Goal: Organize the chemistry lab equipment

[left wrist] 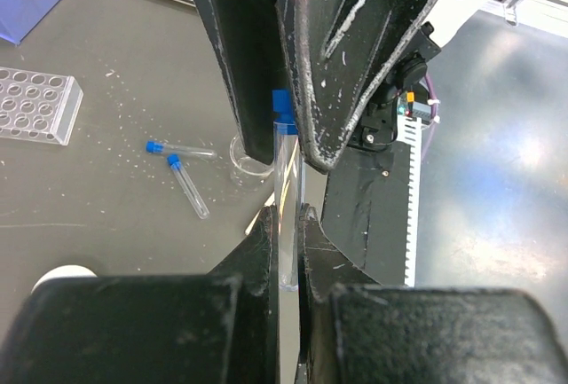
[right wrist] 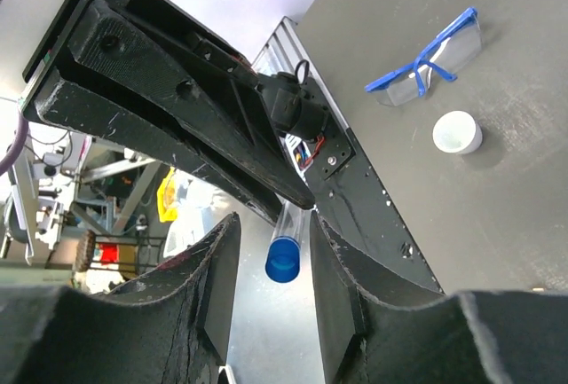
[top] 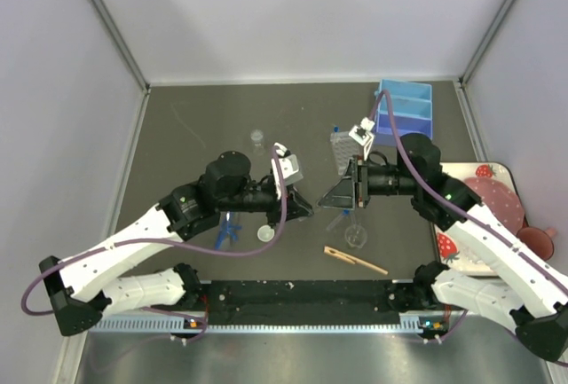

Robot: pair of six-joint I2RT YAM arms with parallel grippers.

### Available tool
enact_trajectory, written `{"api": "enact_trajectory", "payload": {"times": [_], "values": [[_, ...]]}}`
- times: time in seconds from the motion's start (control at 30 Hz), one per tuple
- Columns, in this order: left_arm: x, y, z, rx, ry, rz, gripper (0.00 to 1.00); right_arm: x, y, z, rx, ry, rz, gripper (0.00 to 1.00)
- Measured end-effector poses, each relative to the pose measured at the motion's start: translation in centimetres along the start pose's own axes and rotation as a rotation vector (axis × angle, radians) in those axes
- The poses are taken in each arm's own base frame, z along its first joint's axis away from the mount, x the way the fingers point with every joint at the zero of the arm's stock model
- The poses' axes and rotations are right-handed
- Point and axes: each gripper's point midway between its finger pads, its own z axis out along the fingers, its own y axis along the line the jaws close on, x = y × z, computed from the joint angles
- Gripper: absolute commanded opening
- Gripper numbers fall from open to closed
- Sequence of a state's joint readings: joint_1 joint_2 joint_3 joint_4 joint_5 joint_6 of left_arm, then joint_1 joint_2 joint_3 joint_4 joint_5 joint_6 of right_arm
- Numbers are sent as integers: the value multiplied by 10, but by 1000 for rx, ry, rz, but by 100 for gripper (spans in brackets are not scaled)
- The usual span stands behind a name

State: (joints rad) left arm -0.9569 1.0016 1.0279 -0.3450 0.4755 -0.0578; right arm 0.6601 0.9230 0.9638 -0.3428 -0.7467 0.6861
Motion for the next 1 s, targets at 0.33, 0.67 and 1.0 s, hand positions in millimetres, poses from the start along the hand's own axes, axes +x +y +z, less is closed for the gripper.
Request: {"api": "enact_trajectory", "payload": {"times": [0.33, 0.67, 1.0], "values": [[-2, 5, 2, -22, 5, 4, 0, 6, -4, 1, 4, 8, 10, 9], [-2, 8, 3, -33, 22, 8, 99, 3, -11, 3, 36, -12, -5, 0], [1, 37, 3, -195, 81, -20, 99, -49, -60, 15, 329, -84, -117, 0]]}}
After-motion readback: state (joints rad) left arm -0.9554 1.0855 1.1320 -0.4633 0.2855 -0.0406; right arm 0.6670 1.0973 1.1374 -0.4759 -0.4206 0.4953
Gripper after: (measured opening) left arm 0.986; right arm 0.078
